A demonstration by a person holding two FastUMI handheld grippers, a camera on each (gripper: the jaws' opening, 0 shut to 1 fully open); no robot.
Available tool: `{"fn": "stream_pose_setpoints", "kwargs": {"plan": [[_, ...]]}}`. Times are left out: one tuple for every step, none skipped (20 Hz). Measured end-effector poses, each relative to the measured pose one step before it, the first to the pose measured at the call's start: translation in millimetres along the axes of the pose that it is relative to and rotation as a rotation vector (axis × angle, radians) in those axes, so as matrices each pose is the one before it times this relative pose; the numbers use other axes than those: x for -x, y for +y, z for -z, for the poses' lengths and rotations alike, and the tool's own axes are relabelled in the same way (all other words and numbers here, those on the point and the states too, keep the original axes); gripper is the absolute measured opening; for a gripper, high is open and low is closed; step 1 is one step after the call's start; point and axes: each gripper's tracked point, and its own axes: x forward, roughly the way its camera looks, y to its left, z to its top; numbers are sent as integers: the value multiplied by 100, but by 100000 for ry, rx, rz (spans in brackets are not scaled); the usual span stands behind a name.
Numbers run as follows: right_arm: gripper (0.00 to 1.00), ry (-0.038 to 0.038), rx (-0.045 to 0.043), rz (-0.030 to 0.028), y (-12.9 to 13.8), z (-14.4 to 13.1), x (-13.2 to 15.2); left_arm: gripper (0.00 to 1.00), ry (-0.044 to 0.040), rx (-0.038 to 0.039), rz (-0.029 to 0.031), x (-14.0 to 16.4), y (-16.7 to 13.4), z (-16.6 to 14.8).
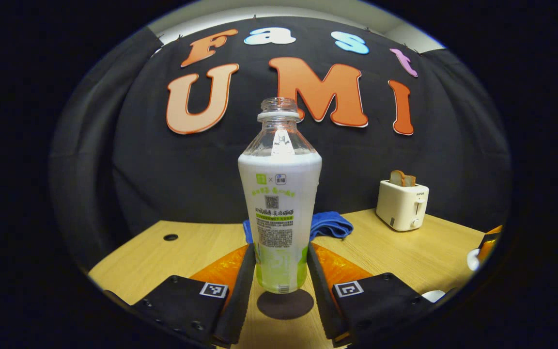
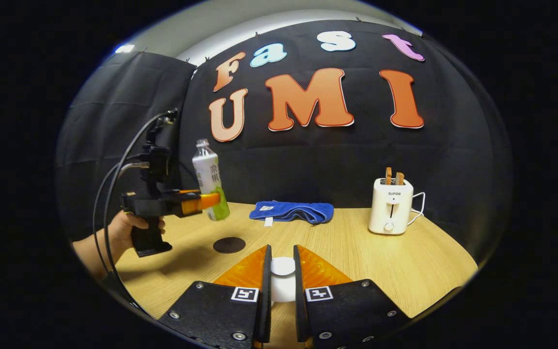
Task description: Open the teacup lid with one hand, grasp the water bottle and pour water into the teacup with the other hand; after pouring, place the water bottle on the coaster and then close the teacup lid.
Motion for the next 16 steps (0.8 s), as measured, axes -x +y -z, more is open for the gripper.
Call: {"fn": "stream_pose_setpoints", "kwargs": {"plan": [[21, 404, 291, -460, 200, 125, -90, 65, 2728, 1459, 332, -664, -114, 777], [21, 210, 152, -294, 132, 90, -79, 65, 2112, 1454, 72, -522, -14, 919], [21, 216, 118, -315, 92, 94, -48, 63, 2155, 1136, 527, -419, -216, 884], [21, 78, 58, -86, 30, 152, -110, 68, 1892, 906, 86, -158, 27, 758], [21, 523, -52, -477, 117, 194, -106, 63, 1531, 808, 261, 395, -409, 364], [21, 106, -136, -126, 66, 144, -19, 63, 1325, 467, -325, -140, 89, 602], [21, 380, -104, -541, 106, 81, -40, 63, 973, 403, 12, -477, 439, 606], [21, 343, 99, -190, 124, 177, -56, 63, 1149, 348, -227, -152, 112, 381], [21, 80, 133, -291, 75, 14, -74, 63, 1384, 89, 111, 13, 0, 447], [21, 393, 102, -479, 182, 143, -101, 63, 1558, 314, -202, -57, 154, 398], [21, 60, 77, -382, 162, 42, -64, 63, 1432, 238, -73, -84, 156, 628], [21, 265, 198, -423, 191, 108, -89, 63, 794, 545, 214, 111, -8, 166], [21, 0, 195, 57, 95, -11, -90, 63, 289, 208, -73, -92, -58, 214], [21, 295, 193, -330, 210, 99, -50, 63, -537, 144, 380, -26, 20, -251], [21, 317, -12, -349, 177, 101, -72, 63, 971, -470, 611, -447, -91, 275], [21, 41, -175, -516, 197, 54, -31, 63, 1625, -984, 307, 207, -59, 301]]}}
